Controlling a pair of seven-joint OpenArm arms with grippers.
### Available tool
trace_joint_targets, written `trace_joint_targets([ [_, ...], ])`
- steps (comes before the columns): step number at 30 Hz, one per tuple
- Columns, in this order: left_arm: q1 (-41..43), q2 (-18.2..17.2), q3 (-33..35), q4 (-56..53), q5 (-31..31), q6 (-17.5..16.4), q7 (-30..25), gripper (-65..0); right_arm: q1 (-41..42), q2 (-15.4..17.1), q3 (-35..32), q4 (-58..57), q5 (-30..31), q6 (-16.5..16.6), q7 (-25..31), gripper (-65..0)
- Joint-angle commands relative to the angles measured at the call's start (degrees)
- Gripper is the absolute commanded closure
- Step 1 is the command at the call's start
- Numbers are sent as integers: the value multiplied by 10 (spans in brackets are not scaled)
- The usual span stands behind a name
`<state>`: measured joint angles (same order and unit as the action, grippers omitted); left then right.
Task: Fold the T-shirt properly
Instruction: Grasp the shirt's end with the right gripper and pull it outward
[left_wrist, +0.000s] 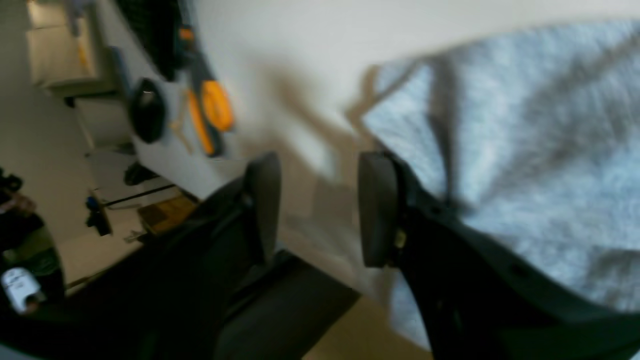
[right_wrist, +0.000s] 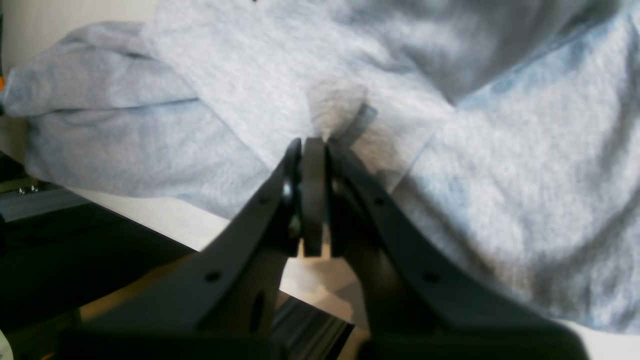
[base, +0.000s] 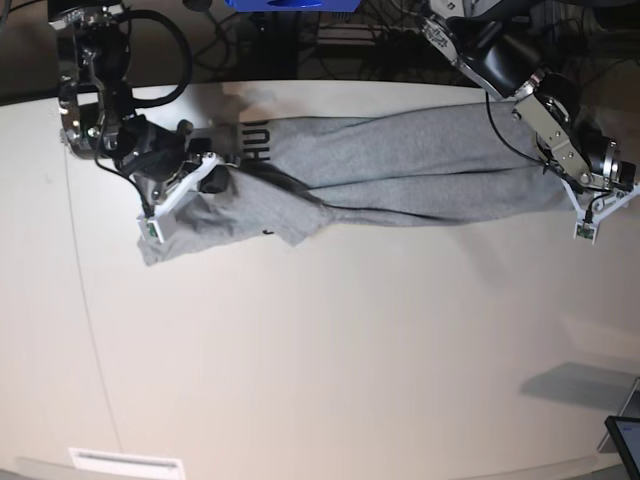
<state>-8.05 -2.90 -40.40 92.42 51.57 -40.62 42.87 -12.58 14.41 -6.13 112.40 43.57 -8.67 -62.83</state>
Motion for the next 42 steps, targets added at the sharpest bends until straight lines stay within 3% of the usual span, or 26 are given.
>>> trace_joint_targets([
  [1,-8,-8,1,8,4,6,-3,-254,6,14,2,11,7,1,7,-6],
  [4,-8,-8,1,7,4,6,-3,-252,8,23,4,11,9,1,7,-6],
  [9,-9,-8,1,8,4,6,-3,-252,2,23,64,11,9,3,2,-6],
  [26,-12,-7,18,12,4,6,-3,-252,-18,6,52,7,10,3,2,-19],
  [33,-35,6,0,20,3,6,0,-252,-18,-10,54,6,7,1,3,-189],
  [42,-71,51,-9,84,3,6,1,-257,-14,-4,55,7,5,-1,2,-194],
])
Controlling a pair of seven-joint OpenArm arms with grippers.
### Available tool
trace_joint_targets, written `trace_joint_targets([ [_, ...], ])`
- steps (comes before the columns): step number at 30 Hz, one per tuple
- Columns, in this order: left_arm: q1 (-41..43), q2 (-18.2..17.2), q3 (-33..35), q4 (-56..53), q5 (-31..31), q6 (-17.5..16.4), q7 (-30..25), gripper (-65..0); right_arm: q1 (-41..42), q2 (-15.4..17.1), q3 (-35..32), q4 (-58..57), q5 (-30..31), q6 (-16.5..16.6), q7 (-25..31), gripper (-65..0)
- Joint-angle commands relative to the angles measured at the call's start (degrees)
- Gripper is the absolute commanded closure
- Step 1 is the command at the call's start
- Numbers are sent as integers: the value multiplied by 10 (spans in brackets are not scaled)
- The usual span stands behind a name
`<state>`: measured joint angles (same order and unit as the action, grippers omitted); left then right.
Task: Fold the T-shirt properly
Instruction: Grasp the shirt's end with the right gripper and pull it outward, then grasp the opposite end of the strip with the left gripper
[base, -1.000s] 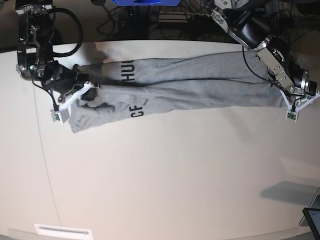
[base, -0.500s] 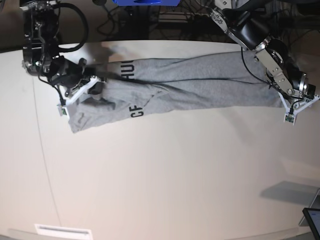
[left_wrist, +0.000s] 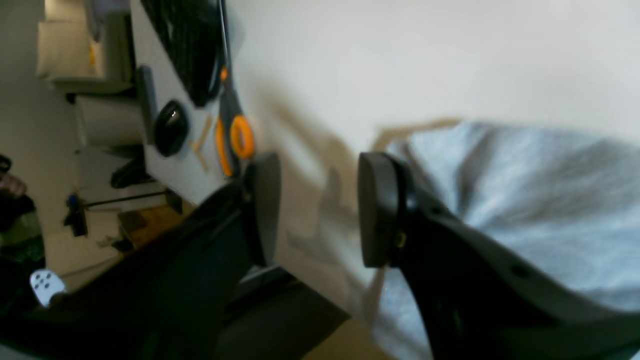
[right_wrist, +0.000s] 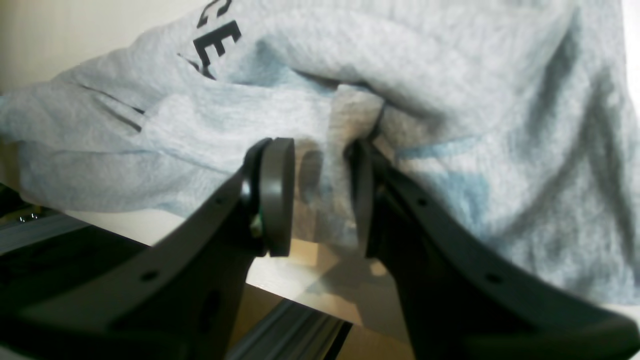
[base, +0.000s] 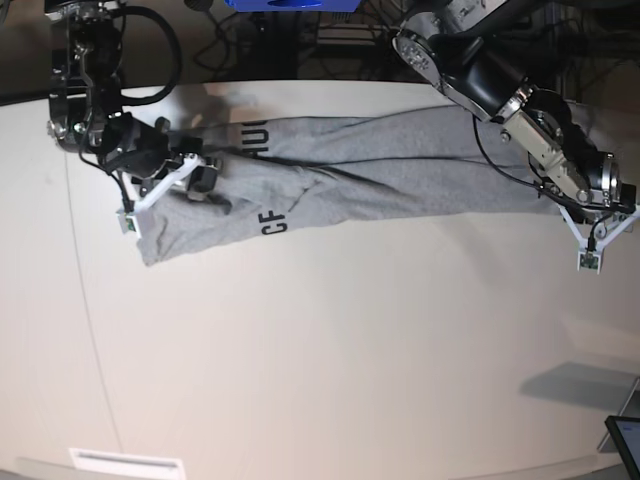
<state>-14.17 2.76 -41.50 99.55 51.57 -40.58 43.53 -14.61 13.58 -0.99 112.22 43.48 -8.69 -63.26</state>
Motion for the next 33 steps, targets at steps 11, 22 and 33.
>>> trace_joint_targets([
  [11,-33,-1,-63,5,4,6,-4,-356,2,24,2,10,-23,-32,7,-196],
  [22,-68,-7,-182,-33,-47,6,28,-354,2,23,-3,11,-41,-82,11,-193],
  [33,-20,-69,-131,89,-295,6,217,-349,2,23,-4,9,-41,-82,11,-192],
])
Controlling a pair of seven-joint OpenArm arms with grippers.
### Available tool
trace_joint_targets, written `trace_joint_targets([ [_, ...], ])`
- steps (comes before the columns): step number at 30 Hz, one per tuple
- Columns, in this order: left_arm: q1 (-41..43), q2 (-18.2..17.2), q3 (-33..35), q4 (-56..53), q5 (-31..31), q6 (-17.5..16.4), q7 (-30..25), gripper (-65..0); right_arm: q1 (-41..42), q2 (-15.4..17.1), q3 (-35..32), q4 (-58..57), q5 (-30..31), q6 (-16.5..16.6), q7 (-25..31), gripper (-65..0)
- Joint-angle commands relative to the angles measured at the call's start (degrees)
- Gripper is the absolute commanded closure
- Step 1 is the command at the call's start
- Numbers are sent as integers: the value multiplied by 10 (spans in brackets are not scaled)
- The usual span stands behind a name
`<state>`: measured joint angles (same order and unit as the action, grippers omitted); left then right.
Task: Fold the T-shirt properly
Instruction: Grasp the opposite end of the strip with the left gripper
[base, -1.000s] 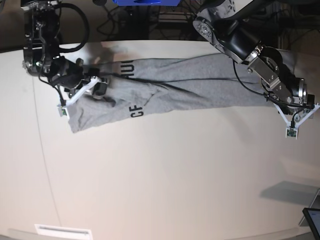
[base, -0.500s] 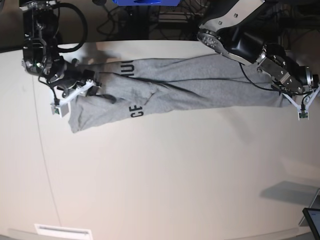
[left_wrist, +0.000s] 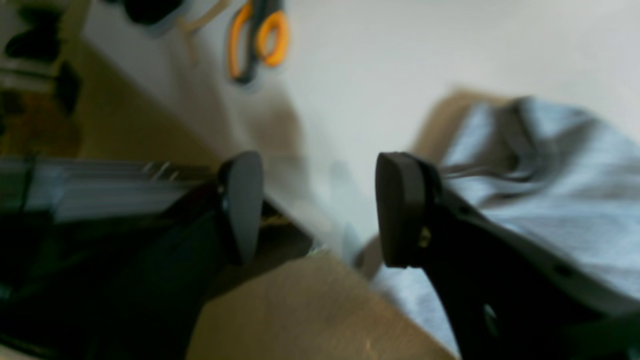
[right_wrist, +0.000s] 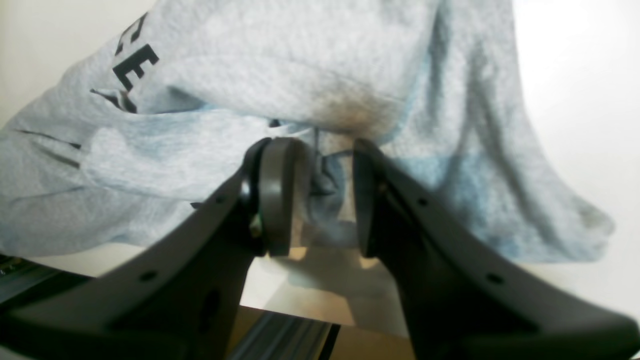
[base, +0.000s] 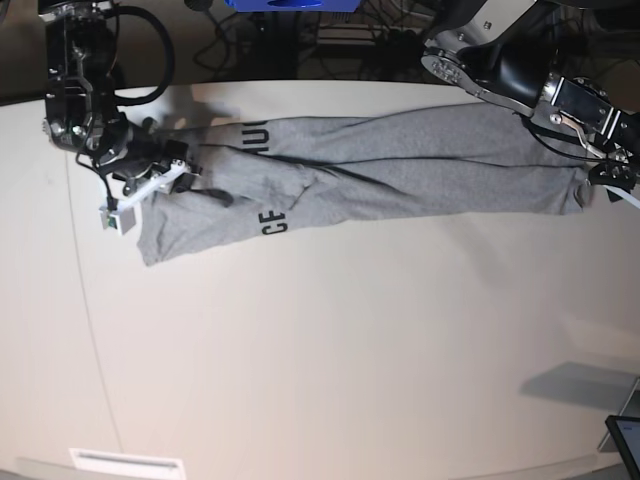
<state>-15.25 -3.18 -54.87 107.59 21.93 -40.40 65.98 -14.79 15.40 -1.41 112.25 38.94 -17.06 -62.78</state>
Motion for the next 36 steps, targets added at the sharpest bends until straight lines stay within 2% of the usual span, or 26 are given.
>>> trace_joint_targets([
  [1,-9,-8,4,8,4,4,-10,-348,2,5,0,9,4,1,6,-190],
  [3,-3,-5,17,15,15,4,-25,-348,-4,9,-14,13,3,1,16,-190],
  [6,44,-1,46,45,20,4,-56,-346,-25,33,-24,19,3,1,81,-190],
  [9,85,17,52,66,20,4,-98,-346,-45,50,-23,21,4,0,132,-190],
  [13,129,31,52,65,20,4,-141,-346,-64,50,0,21,3,0,153,-190],
  [18,153,45,52,65,21,4,-168,-346,-72,49,24,24,3,0,170,-190],
  [20,163,47,52,62,19,4,-188,-346,-74,51,8,28,3,2,204,-190],
  [22,169,62,52,64,22,4,-218,-333,-74,78,-18,29,3,3,236,-190],
  [25,181,83,47,63,23,4,-283,-244,-61,112,-91,29,4,1,280,-190],
  [26,182,93,38,62,23,4,-300,-239,-57,117,-108,29,4,0,288,-190],
  [29,174,122,-5,62,21,4,-349,-239,-54,123,-135,29,3,0,298,-190],
  [36,148,122,-50,38,12,4,-403,-239,-45,124,-138,31,2,0,298,-190],
])
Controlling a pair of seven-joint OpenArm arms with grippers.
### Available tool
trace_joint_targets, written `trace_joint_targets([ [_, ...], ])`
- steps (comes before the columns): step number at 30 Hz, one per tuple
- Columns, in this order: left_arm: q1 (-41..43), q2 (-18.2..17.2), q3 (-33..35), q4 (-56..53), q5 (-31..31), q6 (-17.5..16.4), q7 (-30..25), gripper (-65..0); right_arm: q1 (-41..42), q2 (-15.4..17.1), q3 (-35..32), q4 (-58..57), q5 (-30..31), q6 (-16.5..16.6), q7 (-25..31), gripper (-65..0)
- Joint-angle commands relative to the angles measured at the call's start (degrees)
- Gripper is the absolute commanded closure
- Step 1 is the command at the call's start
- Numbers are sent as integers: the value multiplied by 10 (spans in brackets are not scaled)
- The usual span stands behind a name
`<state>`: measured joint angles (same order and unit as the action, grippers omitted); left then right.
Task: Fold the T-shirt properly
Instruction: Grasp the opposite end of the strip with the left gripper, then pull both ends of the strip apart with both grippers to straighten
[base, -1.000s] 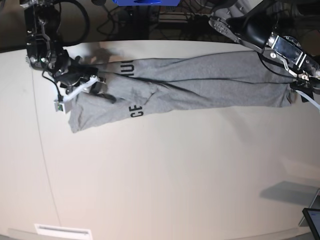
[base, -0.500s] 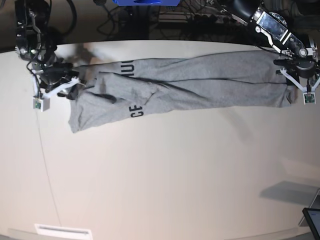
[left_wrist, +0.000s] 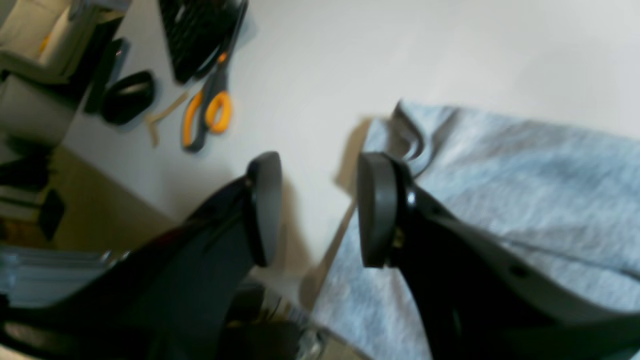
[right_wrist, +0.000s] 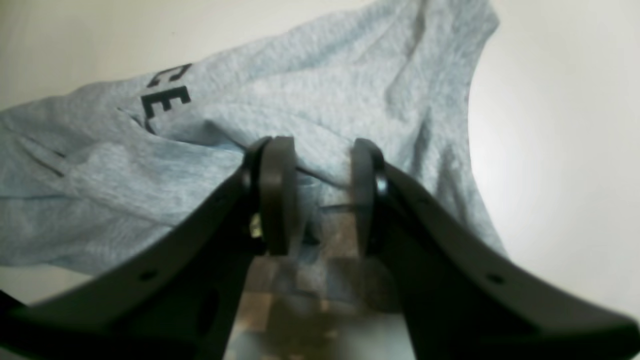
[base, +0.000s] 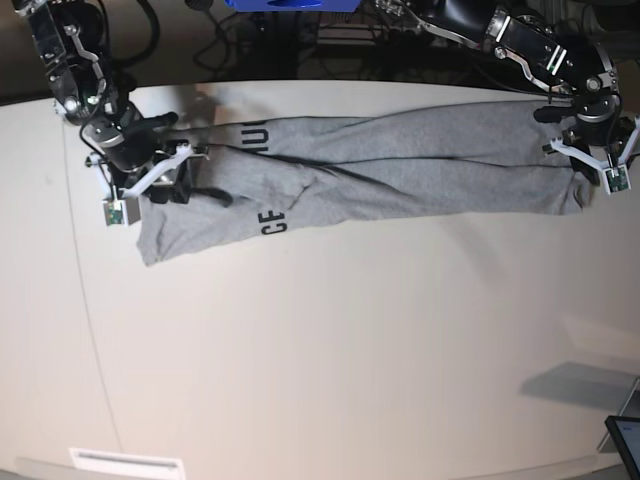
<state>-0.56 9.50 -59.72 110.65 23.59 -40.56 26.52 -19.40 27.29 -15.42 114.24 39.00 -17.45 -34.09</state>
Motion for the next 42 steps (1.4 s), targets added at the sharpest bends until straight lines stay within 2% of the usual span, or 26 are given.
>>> trace_joint_targets([
  [1,3,-5,-2,3,-13,6,-18,-239,3,6,-6,12,2,4,11,-190],
  [6,24,-5,4,-34,-18,6,-71,-239,27,4,-60,11,-36,4,5,-194],
  [9,25,-5,3,-61,-14,6,-73,-239,28,2,-81,9,-45,4,5,-196],
  [13,24,-5,3,-90,26,6,-78,-239,28,1,-84,-9,-45,4,5,-196],
  [19,22,-5,4,-108,37,6,-78,-239,28,1,-80,-60,-45,4,8,-196],
  [23,20,-5,45,-140,92,6,-78,-239,28,1,-77,-91,-45,4,10,-196],
  [29,24,-5,86,-150,110,6,-76,-239,25,-22,-18,-140,-45,4,10,-196],
  [37,24,-5,131,-150,150,6,-75,-239,16,-24,53,-160,-43,4,10,-196],
  [42,24,-5,156,-150,152,6,-74,-239,0,-47,112,-161,-44,4,5,-196],
])
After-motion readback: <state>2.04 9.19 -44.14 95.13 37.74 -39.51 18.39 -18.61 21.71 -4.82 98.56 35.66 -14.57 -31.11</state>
